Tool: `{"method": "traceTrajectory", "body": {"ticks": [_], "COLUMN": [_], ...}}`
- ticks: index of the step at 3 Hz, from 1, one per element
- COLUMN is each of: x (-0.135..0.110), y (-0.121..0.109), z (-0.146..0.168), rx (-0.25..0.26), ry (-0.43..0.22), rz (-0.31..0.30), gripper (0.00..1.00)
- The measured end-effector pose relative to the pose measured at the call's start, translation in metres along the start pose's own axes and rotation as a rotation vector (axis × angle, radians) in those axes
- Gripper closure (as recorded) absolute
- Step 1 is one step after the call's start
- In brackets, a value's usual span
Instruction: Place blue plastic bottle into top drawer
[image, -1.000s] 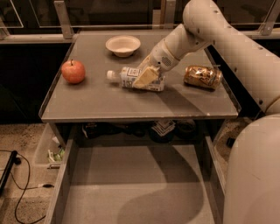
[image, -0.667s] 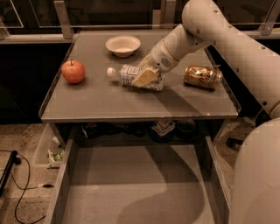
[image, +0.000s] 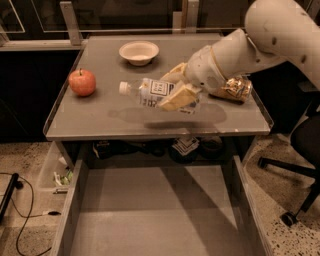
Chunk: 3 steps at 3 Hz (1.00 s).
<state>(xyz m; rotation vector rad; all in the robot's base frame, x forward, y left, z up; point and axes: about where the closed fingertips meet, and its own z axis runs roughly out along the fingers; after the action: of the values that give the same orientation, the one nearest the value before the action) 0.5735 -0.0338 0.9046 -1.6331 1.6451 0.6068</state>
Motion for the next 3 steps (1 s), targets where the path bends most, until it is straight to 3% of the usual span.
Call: {"method": "traceTrajectory", "body": {"ticks": [1, 2, 3], "x": [0.012, 0.044, 0.116], "y": [0.048, 0.095, 0.123], "z": [-0.027, -0.043, -0.023], "rx": [0.036, 0.107, 0.156], "ry": [-0.046, -0.043, 0.041], "rz": [-0.014, 0.035, 0.142], "gripper": [1.0, 1.0, 1.0]}}
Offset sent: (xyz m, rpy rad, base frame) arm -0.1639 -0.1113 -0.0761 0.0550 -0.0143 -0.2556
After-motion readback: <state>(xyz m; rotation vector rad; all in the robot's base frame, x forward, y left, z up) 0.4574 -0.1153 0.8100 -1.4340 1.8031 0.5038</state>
